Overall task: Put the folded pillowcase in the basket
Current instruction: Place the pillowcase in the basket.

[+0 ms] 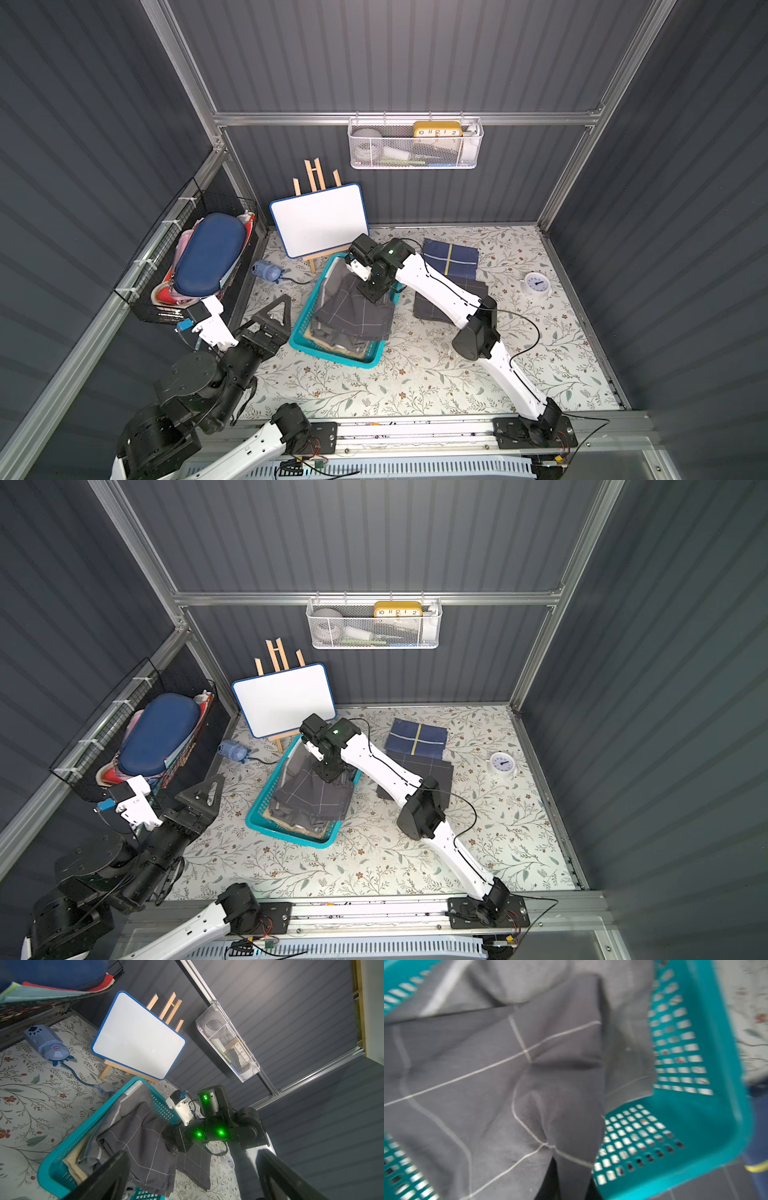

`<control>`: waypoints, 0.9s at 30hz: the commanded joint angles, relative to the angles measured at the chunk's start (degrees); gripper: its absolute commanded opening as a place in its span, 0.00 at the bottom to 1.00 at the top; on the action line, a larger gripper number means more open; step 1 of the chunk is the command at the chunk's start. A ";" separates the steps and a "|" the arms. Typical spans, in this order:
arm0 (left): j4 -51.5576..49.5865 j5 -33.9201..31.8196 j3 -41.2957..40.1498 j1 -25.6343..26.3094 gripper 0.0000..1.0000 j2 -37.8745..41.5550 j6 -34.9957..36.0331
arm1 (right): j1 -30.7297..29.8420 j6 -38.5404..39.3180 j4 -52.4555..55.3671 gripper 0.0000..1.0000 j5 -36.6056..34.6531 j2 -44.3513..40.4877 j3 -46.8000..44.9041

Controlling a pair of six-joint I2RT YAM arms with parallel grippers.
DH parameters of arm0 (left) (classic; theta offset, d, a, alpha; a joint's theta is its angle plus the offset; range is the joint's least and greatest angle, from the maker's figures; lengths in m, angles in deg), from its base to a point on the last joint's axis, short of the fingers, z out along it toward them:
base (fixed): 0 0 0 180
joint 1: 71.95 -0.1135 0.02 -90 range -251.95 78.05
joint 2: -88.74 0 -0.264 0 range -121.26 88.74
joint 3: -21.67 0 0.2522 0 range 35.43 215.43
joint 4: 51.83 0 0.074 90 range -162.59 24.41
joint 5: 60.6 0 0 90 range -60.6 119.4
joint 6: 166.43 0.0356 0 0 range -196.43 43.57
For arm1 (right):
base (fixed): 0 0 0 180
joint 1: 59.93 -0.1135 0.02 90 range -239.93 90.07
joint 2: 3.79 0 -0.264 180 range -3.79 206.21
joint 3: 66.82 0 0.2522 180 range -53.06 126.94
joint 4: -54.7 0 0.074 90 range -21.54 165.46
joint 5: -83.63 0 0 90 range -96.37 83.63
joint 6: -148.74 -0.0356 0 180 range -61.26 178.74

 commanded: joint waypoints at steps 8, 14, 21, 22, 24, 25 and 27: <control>2.02 -1.48 -0.11 0.12 1.00 2.33 2.14 | -11.36 15.51 -9.99 0.00 -11.13 -7.24 1.12; 0.37 -1.80 0.99 0.14 1.00 3.14 1.78 | -10.98 12.38 -13.37 0.00 -8.18 -6.66 2.01; 0.27 -1.89 1.44 0.13 1.00 3.01 2.02 | -4.10 0.79 -9.18 0.00 1.22 -4.36 -2.47; 0.40 -1.89 1.37 0.12 1.00 2.95 2.00 | -3.44 -0.07 -9.43 0.00 1.60 -4.48 -4.16; 0.45 -1.85 1.39 0.16 1.00 2.69 2.15 | -2.51 -1.13 -9.57 0.00 1.54 -4.49 -6.33; 0.45 -1.87 1.42 0.18 1.00 2.53 2.16 | -2.15 -1.41 -9.50 0.00 1.46 -4.23 -7.04; 0.47 -1.74 1.52 0.17 1.00 2.31 2.22 | -1.54 -2.18 -8.58 0.00 1.37 -3.32 -7.08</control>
